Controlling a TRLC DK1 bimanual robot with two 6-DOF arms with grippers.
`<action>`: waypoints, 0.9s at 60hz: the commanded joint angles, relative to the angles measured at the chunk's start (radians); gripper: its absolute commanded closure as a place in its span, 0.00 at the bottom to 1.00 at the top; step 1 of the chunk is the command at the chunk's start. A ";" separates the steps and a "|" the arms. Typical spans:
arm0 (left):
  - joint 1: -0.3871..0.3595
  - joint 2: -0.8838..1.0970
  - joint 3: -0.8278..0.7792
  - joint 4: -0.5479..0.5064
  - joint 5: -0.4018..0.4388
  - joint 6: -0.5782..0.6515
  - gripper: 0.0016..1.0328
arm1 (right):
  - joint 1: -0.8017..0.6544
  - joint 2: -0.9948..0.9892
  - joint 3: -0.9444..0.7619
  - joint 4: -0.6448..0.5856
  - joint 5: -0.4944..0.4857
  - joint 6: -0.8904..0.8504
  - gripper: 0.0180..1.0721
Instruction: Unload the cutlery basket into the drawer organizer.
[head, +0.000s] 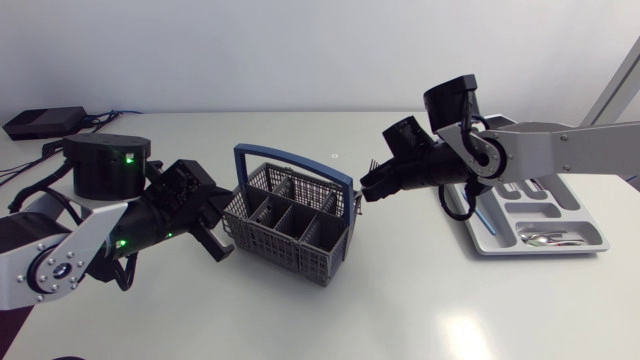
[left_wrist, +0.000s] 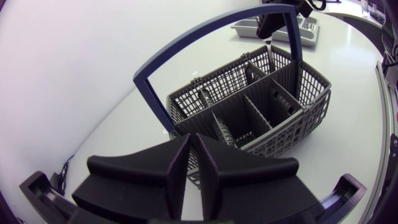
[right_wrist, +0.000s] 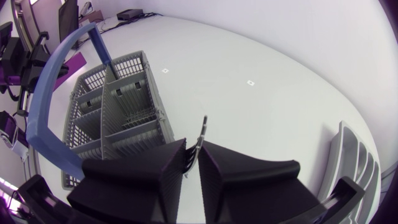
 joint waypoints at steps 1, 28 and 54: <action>-0.011 -0.011 -0.022 -0.005 -0.005 -0.002 0.88 | 0.001 0.002 0.013 -0.003 0.005 0.019 0.91; -0.031 -0.006 -0.024 -0.011 -0.007 -0.003 0.88 | 0.016 -0.132 0.049 -0.067 -0.008 0.019 0.92; -0.054 0.002 -0.035 -0.006 -0.007 -0.012 0.88 | 0.024 -0.046 0.058 -0.037 0.025 -0.032 0.90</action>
